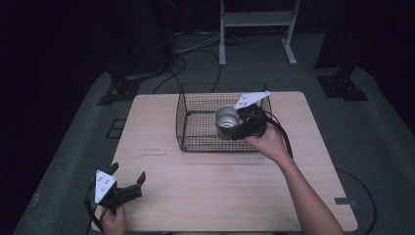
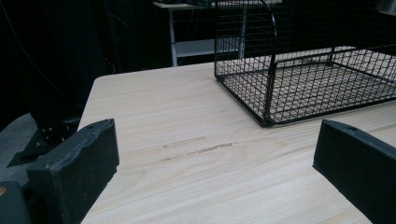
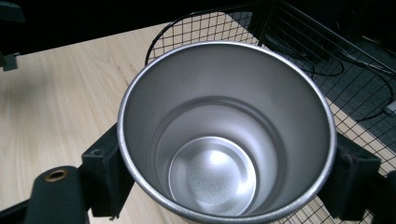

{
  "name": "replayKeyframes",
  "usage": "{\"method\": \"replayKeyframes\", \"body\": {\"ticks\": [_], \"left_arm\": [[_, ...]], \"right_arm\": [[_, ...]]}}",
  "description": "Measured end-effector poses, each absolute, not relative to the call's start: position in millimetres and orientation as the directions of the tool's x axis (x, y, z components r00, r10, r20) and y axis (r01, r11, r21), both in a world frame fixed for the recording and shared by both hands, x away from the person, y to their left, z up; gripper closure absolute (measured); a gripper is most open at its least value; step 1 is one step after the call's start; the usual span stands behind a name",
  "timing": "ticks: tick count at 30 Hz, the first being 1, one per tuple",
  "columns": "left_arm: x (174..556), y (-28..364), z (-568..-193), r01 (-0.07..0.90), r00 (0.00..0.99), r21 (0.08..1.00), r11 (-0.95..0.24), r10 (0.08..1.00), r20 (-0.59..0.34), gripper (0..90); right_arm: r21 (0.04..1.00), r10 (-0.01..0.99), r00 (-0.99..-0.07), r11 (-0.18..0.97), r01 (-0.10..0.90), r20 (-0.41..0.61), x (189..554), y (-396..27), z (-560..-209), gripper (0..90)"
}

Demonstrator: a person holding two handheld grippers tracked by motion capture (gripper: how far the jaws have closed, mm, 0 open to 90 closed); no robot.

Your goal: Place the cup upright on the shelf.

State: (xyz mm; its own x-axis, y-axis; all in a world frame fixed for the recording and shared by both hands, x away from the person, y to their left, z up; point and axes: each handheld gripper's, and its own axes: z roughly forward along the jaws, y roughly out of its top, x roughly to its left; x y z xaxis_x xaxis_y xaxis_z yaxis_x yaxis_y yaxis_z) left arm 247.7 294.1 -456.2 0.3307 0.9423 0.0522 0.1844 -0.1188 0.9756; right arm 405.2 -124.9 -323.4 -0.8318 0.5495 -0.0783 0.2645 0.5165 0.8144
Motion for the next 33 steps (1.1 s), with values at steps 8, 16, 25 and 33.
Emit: {"method": "replayKeyframes", "body": {"ticks": [8, 16, 25, 33], "left_arm": [[248.4, 293.6, -456.5, 0.186, 0.331, 0.975, -0.12, 0.942, 0.053, 0.0], [248.2, 294.3, -456.4, 0.188, 0.331, 0.975, -0.121, 0.942, 0.053, 0.0], [247.1, 295.1, -455.8, 0.187, 0.331, 0.975, -0.121, 0.942, 0.054, 0.0], [247.4, 295.0, -455.8, 0.188, 0.331, 0.975, -0.121, 0.942, 0.053, 0.0]], "right_arm": [[0.809, 0.555, -0.829, 0.518, 0.277, -0.072, 418.9, -121.3, -320.8, 17.8], [0.789, 0.549, -0.834, 0.534, 0.302, -0.052, 433.7, -112.2, -322.7, 17.8], [0.786, 0.571, -0.819, 0.528, 0.322, -0.048, 447.6, -111.4, -329.1, 17.8], [0.786, 0.589, -0.807, 0.517, 0.34, -0.038, 462.1, -109.1, -330.8, 17.8]]}}
